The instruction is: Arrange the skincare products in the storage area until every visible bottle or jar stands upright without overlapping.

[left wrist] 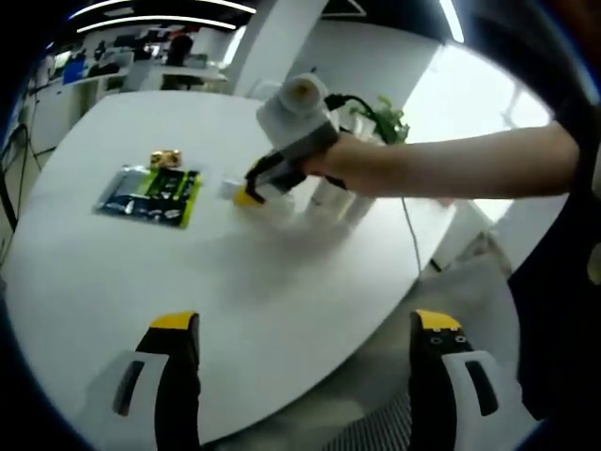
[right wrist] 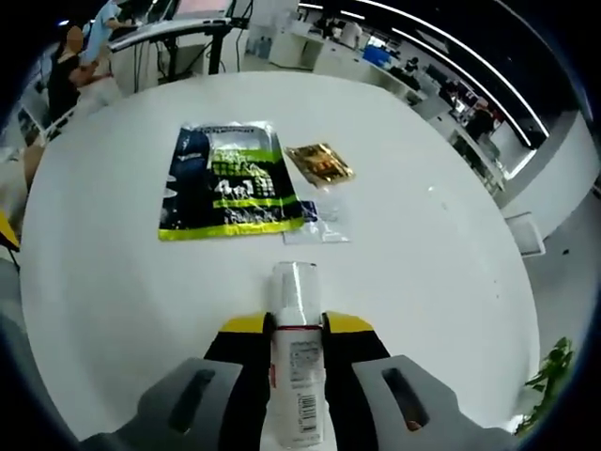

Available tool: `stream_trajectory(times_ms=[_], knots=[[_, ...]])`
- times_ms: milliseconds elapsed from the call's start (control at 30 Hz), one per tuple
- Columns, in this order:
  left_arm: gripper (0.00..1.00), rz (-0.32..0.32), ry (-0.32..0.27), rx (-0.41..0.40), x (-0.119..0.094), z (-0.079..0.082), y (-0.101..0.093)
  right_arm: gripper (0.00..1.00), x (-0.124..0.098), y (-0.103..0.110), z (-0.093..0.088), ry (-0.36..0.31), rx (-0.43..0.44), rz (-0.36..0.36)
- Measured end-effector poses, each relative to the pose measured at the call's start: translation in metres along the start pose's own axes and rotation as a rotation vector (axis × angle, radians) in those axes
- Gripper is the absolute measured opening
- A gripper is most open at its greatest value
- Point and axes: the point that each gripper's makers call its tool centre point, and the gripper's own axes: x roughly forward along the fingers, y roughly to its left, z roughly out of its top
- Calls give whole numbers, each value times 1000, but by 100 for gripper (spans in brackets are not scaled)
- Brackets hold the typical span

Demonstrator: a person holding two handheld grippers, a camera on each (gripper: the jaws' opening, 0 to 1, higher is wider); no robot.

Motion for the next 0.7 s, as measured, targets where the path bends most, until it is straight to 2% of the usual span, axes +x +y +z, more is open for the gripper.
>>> stream_trajectory(times_ms=[200, 333, 700], knots=[[85, 8, -4, 4, 0, 1, 1, 20, -6, 2, 15, -58, -10, 0], [84, 8, -8, 5, 0, 2, 1, 20, -7, 6, 15, -67, -20, 8], [84, -9, -27, 9, -2, 7, -4, 20, -29, 15, 29, -136, -8, 33]])
